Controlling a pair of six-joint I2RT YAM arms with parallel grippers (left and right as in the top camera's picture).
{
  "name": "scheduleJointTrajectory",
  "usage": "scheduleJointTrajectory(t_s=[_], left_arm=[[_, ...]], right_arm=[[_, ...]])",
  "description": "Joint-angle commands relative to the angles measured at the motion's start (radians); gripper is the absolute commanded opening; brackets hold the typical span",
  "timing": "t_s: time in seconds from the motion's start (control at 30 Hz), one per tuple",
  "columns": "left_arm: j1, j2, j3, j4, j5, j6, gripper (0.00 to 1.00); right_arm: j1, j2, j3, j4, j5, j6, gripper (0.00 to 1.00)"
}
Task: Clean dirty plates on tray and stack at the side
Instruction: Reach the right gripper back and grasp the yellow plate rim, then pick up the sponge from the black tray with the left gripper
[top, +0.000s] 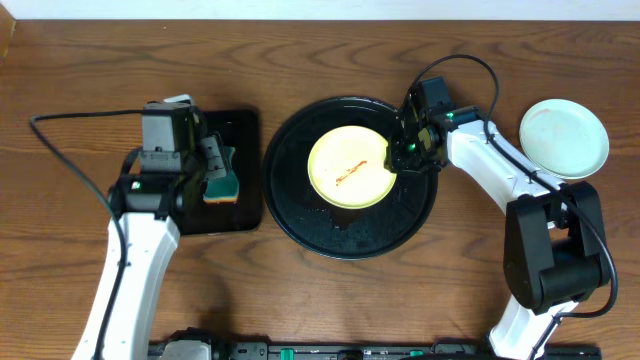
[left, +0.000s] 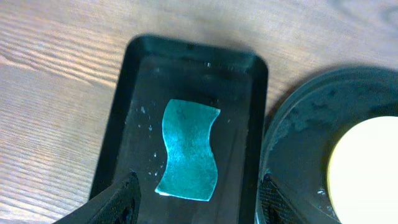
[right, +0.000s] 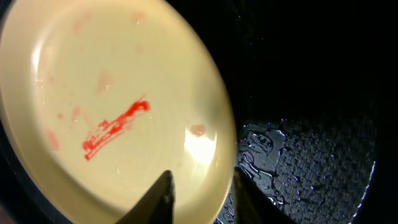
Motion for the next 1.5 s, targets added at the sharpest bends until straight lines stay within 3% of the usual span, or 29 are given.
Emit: scheduleJointTrajectory(t_s=[0.0,0.53,0.93,1.0,1.17,1.47], left_arm=[[0.004,0.080,0.002,-0.003,0.000,-0.012,0.62],[0.004,0.392,0.002,-0.019,-0.047,-0.006,0.55],[0.004,0.400,-0.097,0.090,-0.046,-0.001,0.78],[0.004,0.400,-0.110,0.107,-0.042,-0.001,0.79],[0.004,0.400,-0.126,0.134,-0.031,-0.001,0.81],[0.004,0.406,-0.132,0.148,-0.031,-0.001,0.77]], right_arm=[[0.005,0.009,0.014,-0.001,-0.003,0.012,0.36],[0.005,0.009,0.014,-0.005,-0.010,0.011,0.43],[0.005,0.009,0.014,-0.005,-0.022,0.011,0.49],[0.005,0.009,0.014,-0.005,-0.033,0.011,0.53],[0.005,0.009,0.014,-0.005,-0.036,0.011,0.75],[0.005,0.009,0.014,-0.009,-0.036,0.011,0.75]])
